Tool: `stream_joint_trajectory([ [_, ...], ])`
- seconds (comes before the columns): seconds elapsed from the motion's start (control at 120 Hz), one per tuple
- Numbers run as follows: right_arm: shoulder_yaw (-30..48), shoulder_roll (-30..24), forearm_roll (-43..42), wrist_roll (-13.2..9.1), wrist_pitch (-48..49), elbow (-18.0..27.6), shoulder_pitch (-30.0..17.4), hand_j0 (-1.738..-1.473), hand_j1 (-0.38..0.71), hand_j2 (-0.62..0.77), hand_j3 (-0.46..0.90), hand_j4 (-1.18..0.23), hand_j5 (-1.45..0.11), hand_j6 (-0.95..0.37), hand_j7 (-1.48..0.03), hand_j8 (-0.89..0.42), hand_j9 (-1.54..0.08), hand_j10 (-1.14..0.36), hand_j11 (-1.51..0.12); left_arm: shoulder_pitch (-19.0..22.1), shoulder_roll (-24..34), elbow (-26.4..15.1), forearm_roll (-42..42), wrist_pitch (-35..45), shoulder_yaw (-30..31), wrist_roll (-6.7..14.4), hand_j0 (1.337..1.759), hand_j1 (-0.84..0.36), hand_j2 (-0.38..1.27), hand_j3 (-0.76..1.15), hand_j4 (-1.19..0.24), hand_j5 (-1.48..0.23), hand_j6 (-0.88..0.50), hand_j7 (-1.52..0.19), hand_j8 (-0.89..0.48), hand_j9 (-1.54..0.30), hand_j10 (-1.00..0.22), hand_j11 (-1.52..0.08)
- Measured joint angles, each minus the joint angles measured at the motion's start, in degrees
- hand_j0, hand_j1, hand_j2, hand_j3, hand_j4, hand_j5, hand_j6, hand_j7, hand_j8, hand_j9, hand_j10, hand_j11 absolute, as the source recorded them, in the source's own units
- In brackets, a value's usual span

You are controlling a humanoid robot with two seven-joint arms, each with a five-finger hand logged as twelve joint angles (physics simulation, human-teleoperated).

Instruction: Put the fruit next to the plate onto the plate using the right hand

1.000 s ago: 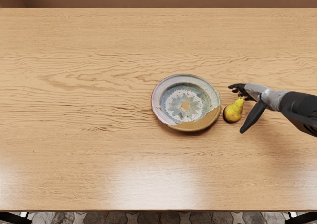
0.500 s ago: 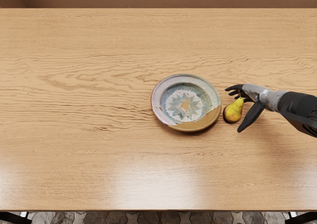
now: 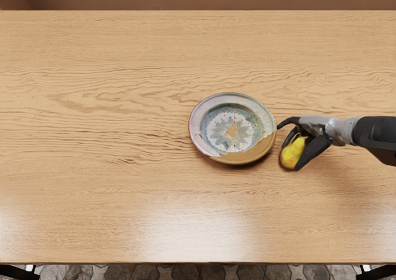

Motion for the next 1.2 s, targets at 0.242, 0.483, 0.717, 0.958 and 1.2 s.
stream_joint_trajectory([
  [0.242,0.3,-3.2,3.0,0.4,0.9,-1.2,-0.1,-1.656,0.28,0.34,0.00,-0.50,-0.97,-0.36,-1.09,-0.28,-1.15,-0.60,-1.15,0.0,0.0,0.0,0.0,0.0,0.0,0.0,1.658,0.34,0.00,0.00,-0.01,-0.01,-0.01,-0.01,-0.01,-0.01,-0.01,-0.01],
  [0.483,1.0,-4.0,6.0,0.9,3.7,-1.7,2.4,-1.658,0.39,0.58,0.00,-0.73,-1.14,-0.40,-1.12,-0.33,-1.17,-0.77,-1.17,0.0,0.0,0.0,0.0,0.0,0.0,0.0,1.658,0.34,0.00,0.00,-0.01,-0.01,-0.01,-0.01,-0.01,-0.01,-0.01,-0.01],
  [0.717,1.7,-6.7,12.3,0.8,11.0,-1.7,8.9,-1.658,0.42,0.57,0.00,-0.76,-1.20,-0.38,-1.13,-0.38,-1.18,-0.83,-1.19,0.0,0.0,0.0,0.0,0.0,0.0,0.0,1.658,0.34,0.00,0.00,-0.01,-0.01,-0.01,-0.01,-0.01,-0.01,-0.01,-0.01],
  [0.958,2.2,-4.2,14.2,0.7,12.5,-1.8,12.6,-1.658,0.41,0.59,0.00,-0.76,-1.20,-0.42,-1.13,-0.45,-1.16,-0.86,-1.16,0.0,0.0,0.0,0.0,0.0,0.0,0.0,1.658,0.34,0.00,0.00,-0.01,-0.01,-0.01,-0.01,-0.01,-0.01,-0.01,-0.01],
  [1.2,2.3,2.9,14.7,0.7,12.1,-4.2,15.0,-1.658,0.37,0.59,0.00,-0.77,-1.16,-0.48,-1.13,-0.54,-1.15,-0.86,-1.15,0.0,0.0,0.0,0.0,0.0,0.0,0.0,1.658,0.34,0.00,0.00,-0.01,-0.01,-0.01,-0.01,-0.01,-0.01,-0.01,-0.01],
])
